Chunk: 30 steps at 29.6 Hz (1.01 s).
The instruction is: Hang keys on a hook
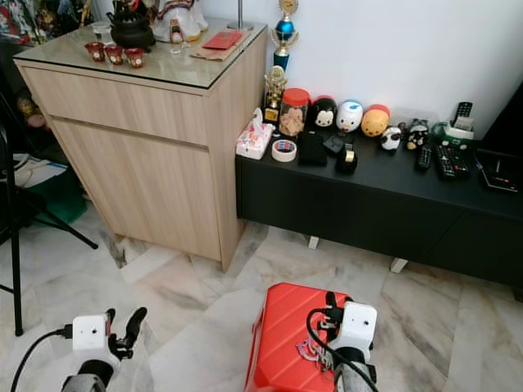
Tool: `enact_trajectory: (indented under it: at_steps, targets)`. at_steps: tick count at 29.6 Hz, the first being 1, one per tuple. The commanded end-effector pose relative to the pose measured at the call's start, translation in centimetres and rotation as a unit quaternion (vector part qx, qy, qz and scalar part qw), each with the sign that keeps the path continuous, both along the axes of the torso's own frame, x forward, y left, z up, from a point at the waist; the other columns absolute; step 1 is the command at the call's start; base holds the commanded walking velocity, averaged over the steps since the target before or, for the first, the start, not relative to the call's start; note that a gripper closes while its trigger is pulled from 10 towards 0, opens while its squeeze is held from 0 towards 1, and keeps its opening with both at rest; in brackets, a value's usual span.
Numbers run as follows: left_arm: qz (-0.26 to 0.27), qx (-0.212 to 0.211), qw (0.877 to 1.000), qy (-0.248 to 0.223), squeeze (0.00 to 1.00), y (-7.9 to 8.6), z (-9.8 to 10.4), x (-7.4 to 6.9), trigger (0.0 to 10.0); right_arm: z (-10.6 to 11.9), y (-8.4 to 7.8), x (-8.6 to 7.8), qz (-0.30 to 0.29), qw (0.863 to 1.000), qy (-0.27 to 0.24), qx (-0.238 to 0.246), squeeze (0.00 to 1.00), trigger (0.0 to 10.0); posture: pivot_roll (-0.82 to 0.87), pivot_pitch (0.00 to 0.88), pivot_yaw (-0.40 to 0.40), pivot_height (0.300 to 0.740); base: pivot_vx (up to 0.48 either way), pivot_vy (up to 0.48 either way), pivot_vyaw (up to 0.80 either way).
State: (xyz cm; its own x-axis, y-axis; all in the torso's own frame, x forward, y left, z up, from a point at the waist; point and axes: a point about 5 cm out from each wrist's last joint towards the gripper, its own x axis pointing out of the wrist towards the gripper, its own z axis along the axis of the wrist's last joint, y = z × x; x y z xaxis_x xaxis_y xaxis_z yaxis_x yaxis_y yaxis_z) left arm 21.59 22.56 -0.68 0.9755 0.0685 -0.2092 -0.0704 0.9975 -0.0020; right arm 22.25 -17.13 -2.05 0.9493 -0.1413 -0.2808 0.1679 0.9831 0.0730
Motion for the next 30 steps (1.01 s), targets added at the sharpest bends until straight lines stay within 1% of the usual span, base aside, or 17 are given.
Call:
enact_trajectory:
  at_steps: [1, 6, 7, 9, 13, 19, 30]
  targets:
    - [-0.002, -0.006, 1.0, -0.001, 0.0, -0.2, 0.2, 0.4, 10.0, 0.3, -0.3, 0.1, -0.009, 1.0, -0.001, -0.003, 0.0, 10.0, 0.04, 0.0, -0.078, 0.725, 0.0, 0.0, 0.0]
    - [0.001, -0.005, 1.0, -0.001, 0.0, 0.0, 0.3, 0.5, 10.0, 0.3, -0.2, 0.1, -0.003, 1.0, 0.001, -0.007, 0.0, 10.0, 0.03, 0.0, -0.077, 0.7, 0.0, 0.0, 0.0]
    - [0.002, -0.005, 1.0, 0.0, 0.0, 0.1, 0.4, 0.7, 10.0, 0.3, -0.2, 0.3, -0.001, 1.0, 0.002, -0.009, 0.0, 10.0, 0.03, 0.0, -0.078, 0.685, 0.0, 0.0, 0.0]
    - [0.002, -0.005, 1.0, 0.0, 0.0, 0.1, 0.4, 0.7, 10.0, 0.4, -0.1, 0.4, -0.001, 1.0, 0.003, -0.008, 0.0, 10.0, 0.04, 0.0, -0.079, 0.675, 0.0, 0.0, 0.0]
    - [0.005, -0.003, 1.0, -0.001, 0.0, 0.2, 0.6, 0.9, 10.0, 0.8, 0.0, 1.1, 0.004, 1.0, -0.003, -0.008, 0.0, 10.0, 0.04, 0.0, -0.082, 0.64, 0.0, 0.0, 0.0]
    - [0.007, -0.004, 1.0, -0.002, 0.0, 0.3, 0.7, 0.9, 10.0, 1.1, 0.1, 1.4, 0.006, 1.0, -0.013, -0.005, 0.0, 10.0, 0.05, 0.003, -0.087, 0.635, 0.0, 0.0, 0.0]
    - [0.007, -0.007, 1.0, 0.005, 0.0, 0.1, 0.6, 1.0, 10.0, 0.8, 0.2, 1.4, 0.007, 1.0, -0.002, 0.002, 0.0, 10.0, 0.05, 0.02, -0.083, 0.635, 0.0, 0.0, 0.0]
